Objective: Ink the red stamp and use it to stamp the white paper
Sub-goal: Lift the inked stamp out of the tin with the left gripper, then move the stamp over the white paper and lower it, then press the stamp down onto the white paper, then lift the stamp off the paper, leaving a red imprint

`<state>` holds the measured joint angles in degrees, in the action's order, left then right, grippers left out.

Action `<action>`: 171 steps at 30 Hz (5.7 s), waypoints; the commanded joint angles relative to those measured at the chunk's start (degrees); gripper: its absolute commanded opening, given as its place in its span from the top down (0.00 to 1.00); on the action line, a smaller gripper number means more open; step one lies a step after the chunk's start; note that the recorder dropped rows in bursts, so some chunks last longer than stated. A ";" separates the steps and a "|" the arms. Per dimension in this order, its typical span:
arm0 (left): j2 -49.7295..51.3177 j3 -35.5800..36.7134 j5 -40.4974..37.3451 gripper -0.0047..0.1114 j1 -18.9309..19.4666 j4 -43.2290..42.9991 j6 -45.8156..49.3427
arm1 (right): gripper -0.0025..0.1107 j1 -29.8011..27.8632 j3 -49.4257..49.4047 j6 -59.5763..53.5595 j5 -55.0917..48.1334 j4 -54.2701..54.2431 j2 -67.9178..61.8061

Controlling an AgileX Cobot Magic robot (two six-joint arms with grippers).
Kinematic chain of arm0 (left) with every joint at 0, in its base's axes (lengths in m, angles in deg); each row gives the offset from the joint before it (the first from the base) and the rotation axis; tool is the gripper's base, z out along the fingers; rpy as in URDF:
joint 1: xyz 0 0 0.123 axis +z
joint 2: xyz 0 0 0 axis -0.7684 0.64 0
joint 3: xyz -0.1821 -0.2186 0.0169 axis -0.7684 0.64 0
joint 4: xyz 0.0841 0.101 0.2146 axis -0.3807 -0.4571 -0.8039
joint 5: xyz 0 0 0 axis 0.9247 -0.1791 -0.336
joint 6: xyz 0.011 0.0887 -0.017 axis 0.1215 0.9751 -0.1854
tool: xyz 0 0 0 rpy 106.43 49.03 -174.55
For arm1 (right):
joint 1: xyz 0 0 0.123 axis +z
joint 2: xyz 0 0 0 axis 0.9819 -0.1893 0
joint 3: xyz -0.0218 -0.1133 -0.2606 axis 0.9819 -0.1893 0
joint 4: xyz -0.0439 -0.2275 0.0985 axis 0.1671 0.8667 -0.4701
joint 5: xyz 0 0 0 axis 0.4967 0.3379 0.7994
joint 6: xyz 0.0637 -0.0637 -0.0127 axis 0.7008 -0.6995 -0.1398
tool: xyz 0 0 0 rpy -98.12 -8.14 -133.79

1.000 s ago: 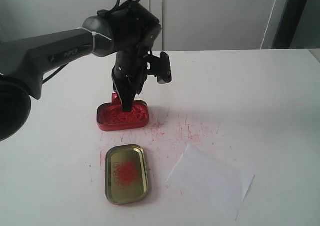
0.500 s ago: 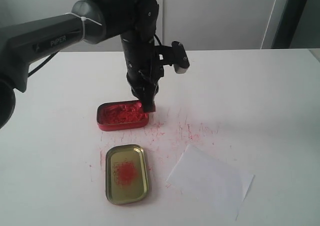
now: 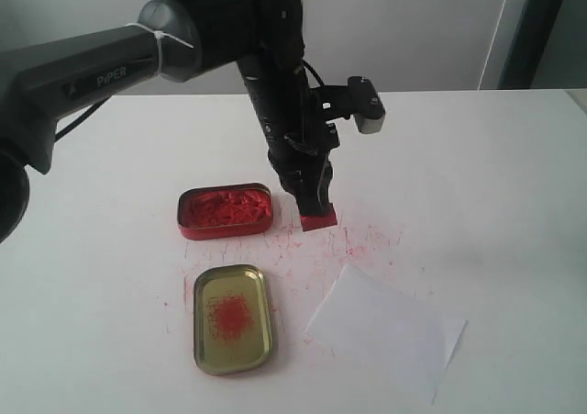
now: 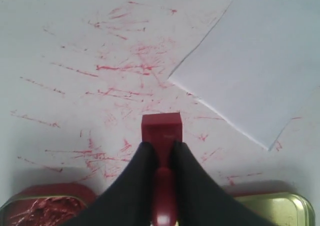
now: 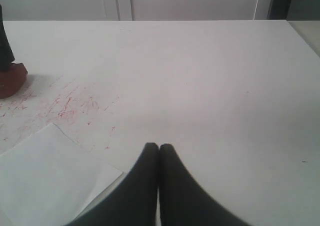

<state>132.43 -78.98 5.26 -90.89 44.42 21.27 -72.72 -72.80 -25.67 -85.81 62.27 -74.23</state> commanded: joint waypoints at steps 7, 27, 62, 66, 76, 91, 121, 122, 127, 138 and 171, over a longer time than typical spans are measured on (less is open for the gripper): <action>-0.80 -0.25 -4.58 0.96 -6.61 -2.45 0.95 | 0.98 -0.35 -0.26 0.10 0.85 0.08 0.33; -0.69 7.67 1.75 0.96 -15.38 -2.60 -2.22 | 0.98 -0.35 -0.26 0.10 0.85 0.08 0.33; 2.32 7.67 6.79 0.96 -15.41 -5.38 -2.98 | 0.98 -0.35 -0.26 0.10 0.85 0.08 0.33; 2.44 7.67 6.79 0.96 -15.41 -5.38 -2.98 | 0.98 -0.35 -0.26 0.10 0.85 0.08 0.33; 7.95 7.67 5.86 0.96 -15.41 -5.38 -2.98 | 0.98 -0.35 -0.26 0.10 0.85 0.08 0.33; 11.32 7.67 5.12 0.96 -15.41 -4.96 -2.98 | 0.98 -0.35 -0.26 0.10 0.85 0.08 0.33; 7.96 3.79 3.53 0.96 -15.41 -6.18 -2.86 | 0.98 -0.35 -0.26 1.20 0.85 0.08 0.33; 7.70 3.64 3.50 0.96 -15.41 -6.18 -2.86 | 0.98 -0.35 -0.26 1.46 0.85 0.08 0.33; 5.90 3.01 2.93 0.96 -15.41 -6.62 -2.86 | 0.98 -0.35 -0.26 1.46 0.85 0.08 0.33; 2.65 3.01 2.69 0.96 -15.41 -6.72 -2.86 | 0.98 -0.35 -0.26 1.46 0.85 0.08 0.33; 4.91 3.12 -1.34 0.96 -20.53 -20.50 -2.86 | 0.98 -0.35 -0.26 1.46 0.85 0.08 0.33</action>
<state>137.74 -76.00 5.48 -110.54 25.20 18.38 -72.72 -72.80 -24.37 -85.81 62.27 -74.23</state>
